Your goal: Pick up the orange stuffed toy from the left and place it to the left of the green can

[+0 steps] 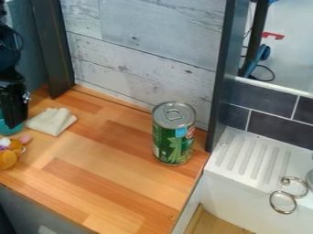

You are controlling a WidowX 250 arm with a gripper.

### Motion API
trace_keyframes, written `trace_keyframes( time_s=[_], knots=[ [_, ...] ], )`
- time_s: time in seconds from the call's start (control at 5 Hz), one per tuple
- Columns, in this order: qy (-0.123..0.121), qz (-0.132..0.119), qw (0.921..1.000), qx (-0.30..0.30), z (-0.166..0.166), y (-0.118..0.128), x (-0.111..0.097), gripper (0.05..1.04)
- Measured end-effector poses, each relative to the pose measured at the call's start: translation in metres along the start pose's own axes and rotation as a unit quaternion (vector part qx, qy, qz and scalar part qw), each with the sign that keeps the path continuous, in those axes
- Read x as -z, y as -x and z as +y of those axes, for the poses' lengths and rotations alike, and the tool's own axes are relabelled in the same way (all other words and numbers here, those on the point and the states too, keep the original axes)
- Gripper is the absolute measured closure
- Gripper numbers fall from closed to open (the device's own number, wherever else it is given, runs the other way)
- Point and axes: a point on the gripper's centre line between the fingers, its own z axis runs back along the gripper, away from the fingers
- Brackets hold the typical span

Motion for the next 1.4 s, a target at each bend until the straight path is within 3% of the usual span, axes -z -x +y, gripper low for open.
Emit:
trace_keyframes(
  time_s=[0.2, 0.4, 0.6, 1.0, 1.2, 1.4],
  knots=[
    [0.006, 0.010, 0.9999, -0.001, 0.000, 0.001, 0.005, 0.081],
    [0.024, -0.009, 0.9988, -0.043, 0.022, -0.006, 0.008, 0.081],
    [0.037, -0.012, 0.9958, -0.083, 0.041, -0.015, 0.016, 0.081],
    [0.062, -0.002, 0.9837, -0.169, 0.063, -0.018, 0.050, 0.081],
    [0.053, -0.015, 0.9770, -0.206, 0.066, -0.022, 0.058, 0.081],
    [0.045, 0.002, 0.9696, -0.240, 0.066, -0.019, 0.071, 0.081]
  ],
)
